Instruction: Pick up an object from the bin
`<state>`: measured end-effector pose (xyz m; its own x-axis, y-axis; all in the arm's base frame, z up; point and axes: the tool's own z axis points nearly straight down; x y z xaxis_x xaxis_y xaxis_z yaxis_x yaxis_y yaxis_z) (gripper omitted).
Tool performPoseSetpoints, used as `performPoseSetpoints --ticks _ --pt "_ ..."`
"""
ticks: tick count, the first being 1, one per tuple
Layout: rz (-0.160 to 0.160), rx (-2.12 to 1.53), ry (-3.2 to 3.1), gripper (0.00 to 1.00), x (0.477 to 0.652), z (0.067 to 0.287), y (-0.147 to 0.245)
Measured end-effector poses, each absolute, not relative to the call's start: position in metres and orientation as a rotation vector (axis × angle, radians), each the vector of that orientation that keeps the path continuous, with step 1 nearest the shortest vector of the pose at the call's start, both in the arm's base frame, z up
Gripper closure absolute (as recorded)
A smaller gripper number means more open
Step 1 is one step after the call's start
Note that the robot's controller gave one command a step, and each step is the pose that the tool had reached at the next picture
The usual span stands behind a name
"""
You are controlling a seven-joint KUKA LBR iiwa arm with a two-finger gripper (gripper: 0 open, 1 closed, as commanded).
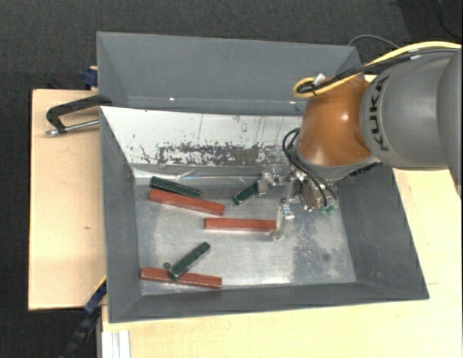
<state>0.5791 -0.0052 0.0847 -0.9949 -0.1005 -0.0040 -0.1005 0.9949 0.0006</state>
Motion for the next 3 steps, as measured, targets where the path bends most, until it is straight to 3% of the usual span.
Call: performPoseSetpoints --ticks 1,2,3 --pt "0.003 -0.225 3.115 1.0 0.585 0.077 0.028" --pt "0.003 -0.225 3.116 1.0 0.585 0.077 0.028" --pt "0.0 -0.212 3.127 1.0 0.584 0.228 0.002"
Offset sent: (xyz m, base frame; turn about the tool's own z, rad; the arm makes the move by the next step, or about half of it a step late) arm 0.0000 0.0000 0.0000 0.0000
